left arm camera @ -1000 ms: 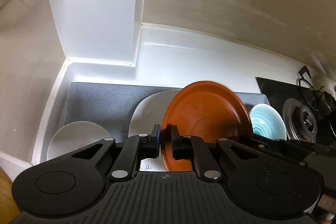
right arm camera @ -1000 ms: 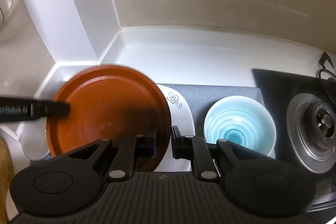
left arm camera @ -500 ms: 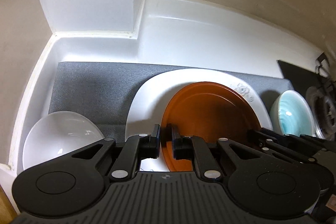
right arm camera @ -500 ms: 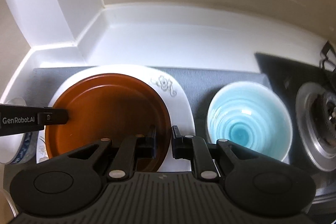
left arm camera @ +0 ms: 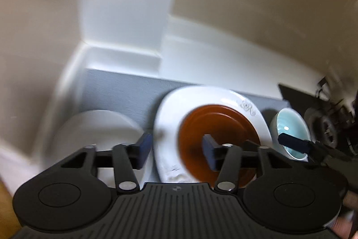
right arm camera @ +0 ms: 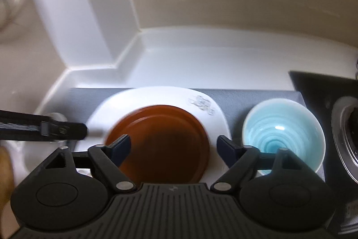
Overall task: Organize plates and bowls
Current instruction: 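Open the left gripper and withdraw from the orange-brown plate, then move the left gripper to the large white bowl and grasp its rim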
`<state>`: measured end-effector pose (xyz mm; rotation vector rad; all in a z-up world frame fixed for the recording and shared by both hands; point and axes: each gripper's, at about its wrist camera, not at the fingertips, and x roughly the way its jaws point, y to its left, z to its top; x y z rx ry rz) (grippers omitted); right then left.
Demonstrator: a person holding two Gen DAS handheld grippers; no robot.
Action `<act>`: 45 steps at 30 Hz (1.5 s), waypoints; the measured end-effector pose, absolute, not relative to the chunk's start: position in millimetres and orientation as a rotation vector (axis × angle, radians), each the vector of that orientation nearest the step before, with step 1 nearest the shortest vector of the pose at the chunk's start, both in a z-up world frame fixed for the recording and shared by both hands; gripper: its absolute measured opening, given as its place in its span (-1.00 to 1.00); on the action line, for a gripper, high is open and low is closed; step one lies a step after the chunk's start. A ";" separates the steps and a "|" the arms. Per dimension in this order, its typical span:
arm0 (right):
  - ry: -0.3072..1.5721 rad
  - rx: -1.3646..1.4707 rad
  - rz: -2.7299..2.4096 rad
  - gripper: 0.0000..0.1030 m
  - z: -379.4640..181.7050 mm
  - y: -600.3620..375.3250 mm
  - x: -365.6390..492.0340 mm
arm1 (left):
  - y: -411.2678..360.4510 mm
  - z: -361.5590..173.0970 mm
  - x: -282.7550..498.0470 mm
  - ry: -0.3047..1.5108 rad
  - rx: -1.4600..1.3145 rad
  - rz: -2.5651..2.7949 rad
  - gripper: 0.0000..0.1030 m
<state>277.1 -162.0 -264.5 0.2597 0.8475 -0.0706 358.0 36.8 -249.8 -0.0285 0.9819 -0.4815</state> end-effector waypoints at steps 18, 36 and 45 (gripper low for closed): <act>0.983 0.129 0.239 -0.41 -273.1 -34.5 337.1 | 150.2 -297.6 368.0 1.091 -0.264 -0.305 -0.77; 1.086 0.102 0.230 -0.65 -280.8 -13.1 308.8 | 158.6 -311.9 348.4 1.190 -0.208 -0.310 -0.77; 1.091 0.127 0.224 -0.74 -287.1 -18.3 314.0 | 146.1 -312.7 345.0 1.192 -0.135 -0.270 -0.77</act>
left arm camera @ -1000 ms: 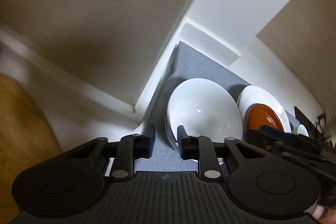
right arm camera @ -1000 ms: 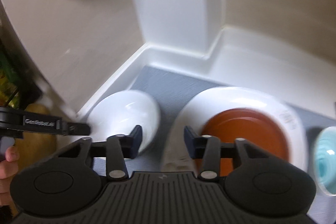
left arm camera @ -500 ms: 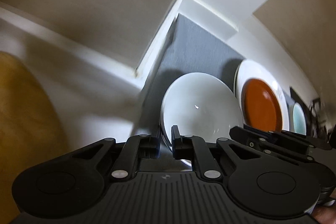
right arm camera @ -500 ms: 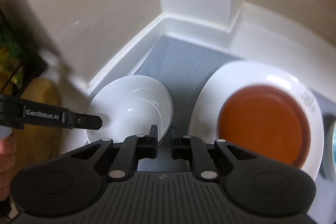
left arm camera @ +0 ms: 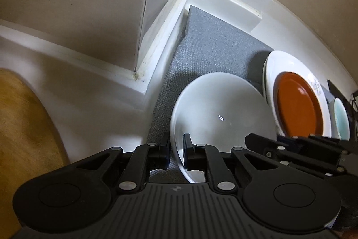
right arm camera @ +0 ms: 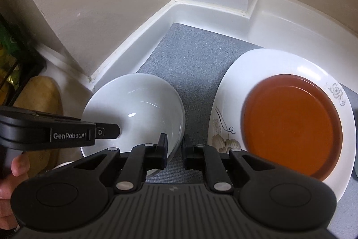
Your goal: Organize plates and bowls
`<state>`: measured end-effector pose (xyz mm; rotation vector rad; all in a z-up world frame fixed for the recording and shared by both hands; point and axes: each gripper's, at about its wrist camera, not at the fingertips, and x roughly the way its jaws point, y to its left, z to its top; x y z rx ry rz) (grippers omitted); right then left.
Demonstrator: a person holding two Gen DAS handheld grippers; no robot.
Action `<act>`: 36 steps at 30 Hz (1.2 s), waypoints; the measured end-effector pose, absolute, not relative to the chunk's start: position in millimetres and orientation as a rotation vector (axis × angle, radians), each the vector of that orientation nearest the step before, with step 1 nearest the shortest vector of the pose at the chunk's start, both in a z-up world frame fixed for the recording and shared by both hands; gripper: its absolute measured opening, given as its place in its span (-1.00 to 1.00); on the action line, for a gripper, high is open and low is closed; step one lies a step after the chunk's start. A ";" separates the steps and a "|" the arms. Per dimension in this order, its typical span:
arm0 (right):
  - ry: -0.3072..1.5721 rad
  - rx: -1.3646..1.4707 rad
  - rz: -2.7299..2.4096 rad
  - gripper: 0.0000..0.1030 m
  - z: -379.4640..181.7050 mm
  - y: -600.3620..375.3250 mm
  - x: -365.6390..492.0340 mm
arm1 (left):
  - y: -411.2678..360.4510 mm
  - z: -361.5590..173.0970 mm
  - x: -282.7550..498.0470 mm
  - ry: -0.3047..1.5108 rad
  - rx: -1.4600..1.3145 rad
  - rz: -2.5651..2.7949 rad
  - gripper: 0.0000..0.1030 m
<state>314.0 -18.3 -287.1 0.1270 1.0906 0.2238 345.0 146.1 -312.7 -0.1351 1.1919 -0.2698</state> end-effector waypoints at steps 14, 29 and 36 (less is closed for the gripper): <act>0.995 0.145 0.139 -0.77 -235.5 -50.3 306.5 | 104.8 -258.8 342.8 1.150 -0.095 -0.317 -0.76; 0.870 0.316 -0.144 -0.74 -200.7 -218.3 244.6 | -73.0 -216.3 349.0 1.161 0.021 -0.584 -0.77; 0.883 0.383 -0.209 -0.75 -218.5 -297.1 222.8 | -153.0 -239.1 347.1 1.232 0.075 -0.609 -0.77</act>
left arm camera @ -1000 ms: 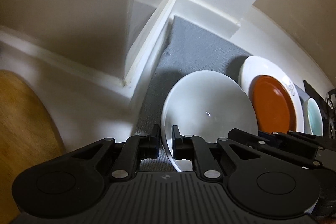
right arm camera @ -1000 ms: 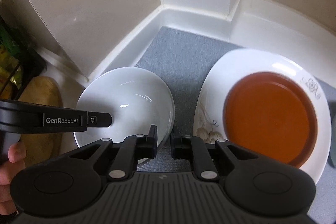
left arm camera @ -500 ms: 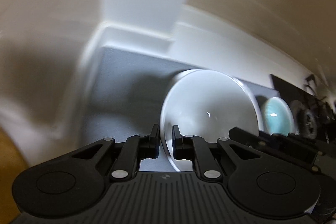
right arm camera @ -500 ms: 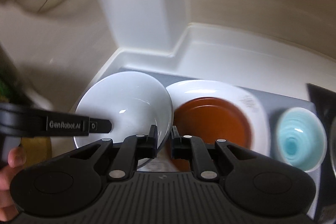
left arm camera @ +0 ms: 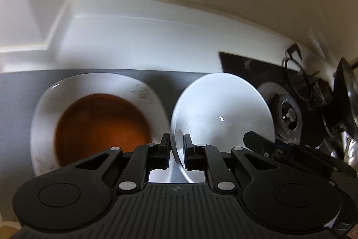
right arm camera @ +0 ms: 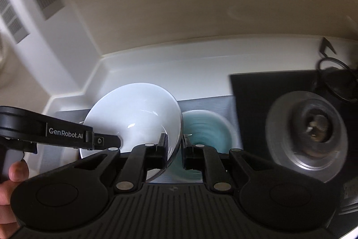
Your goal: Organize plates and bowls
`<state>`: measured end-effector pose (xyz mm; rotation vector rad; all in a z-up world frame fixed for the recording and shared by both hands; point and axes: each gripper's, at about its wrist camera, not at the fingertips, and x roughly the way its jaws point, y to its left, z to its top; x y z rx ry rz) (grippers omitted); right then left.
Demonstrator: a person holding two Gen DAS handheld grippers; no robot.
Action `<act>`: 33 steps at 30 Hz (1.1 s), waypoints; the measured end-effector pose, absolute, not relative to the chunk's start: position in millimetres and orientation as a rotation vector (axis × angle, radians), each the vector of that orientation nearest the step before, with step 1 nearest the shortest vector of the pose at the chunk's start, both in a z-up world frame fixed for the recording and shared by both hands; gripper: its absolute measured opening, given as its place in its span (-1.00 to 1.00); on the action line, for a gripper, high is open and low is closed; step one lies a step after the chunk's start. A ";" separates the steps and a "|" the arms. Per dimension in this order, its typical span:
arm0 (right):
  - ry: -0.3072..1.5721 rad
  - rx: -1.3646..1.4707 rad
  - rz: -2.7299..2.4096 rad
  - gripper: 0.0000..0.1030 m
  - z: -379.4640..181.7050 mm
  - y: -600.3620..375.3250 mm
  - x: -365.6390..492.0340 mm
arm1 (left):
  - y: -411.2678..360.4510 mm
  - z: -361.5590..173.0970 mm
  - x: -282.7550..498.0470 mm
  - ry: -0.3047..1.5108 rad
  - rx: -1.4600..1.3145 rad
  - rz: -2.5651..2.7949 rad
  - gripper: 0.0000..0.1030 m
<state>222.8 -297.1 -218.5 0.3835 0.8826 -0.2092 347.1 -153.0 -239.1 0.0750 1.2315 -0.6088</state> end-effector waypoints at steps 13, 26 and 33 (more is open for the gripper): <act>0.898 0.358 -0.231 -0.78 -264.4 -323.8 236.3 | -205.1 -276.2 359.8 1.300 0.193 -0.565 -0.77; 0.900 0.355 -0.245 -0.78 -279.2 -330.4 231.7 | -224.8 -287.2 352.7 1.239 0.289 -0.612 -0.77; 0.887 0.330 -0.255 -0.78 -287.9 -327.9 223.6 | -232.7 -299.1 349.2 1.255 0.309 -0.605 -0.75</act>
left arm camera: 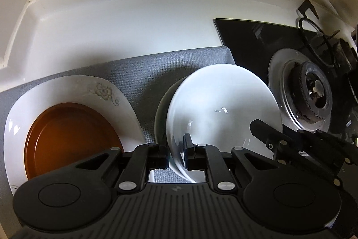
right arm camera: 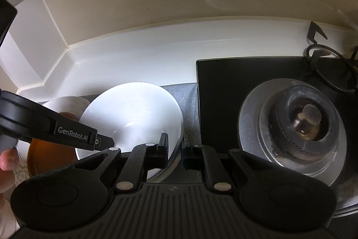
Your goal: Organize plates and bowls
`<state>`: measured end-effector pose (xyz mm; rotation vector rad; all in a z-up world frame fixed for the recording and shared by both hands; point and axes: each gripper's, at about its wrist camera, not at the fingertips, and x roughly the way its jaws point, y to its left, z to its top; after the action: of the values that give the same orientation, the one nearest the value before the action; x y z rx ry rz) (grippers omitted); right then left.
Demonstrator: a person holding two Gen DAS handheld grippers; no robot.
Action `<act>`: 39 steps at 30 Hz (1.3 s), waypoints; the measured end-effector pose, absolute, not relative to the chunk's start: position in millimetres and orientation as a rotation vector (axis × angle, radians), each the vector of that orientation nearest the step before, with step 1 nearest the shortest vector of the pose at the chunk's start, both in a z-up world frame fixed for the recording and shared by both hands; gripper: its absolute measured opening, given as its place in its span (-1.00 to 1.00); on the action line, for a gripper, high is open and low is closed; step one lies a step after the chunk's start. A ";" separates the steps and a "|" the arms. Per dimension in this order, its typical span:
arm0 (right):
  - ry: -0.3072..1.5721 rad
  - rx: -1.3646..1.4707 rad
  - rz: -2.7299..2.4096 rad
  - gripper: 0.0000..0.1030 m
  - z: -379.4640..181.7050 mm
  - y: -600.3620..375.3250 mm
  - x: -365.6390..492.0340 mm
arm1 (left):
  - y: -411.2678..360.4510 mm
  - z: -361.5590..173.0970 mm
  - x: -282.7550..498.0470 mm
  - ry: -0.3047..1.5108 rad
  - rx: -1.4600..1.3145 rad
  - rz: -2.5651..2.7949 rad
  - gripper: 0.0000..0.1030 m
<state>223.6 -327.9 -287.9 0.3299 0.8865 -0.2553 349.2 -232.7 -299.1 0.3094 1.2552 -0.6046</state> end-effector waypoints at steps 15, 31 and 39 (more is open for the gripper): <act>0.840 0.651 -0.210 -0.75 -303.8 -359.3 198.8 | -206.0 -301.6 362.8 1.372 0.150 -0.661 -0.65; 0.851 0.408 -0.188 -0.78 -297.0 -328.6 195.9 | -189.7 -290.0 367.3 1.540 0.022 -0.593 -0.41; 0.853 0.578 -0.164 -0.21 -297.6 -345.1 188.8 | -194.6 -285.3 354.4 1.408 0.179 -0.605 -0.41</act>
<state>188.8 -345.1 -297.6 0.5775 0.8533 -0.1639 354.4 -194.6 -285.3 0.1787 1.4084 -0.6052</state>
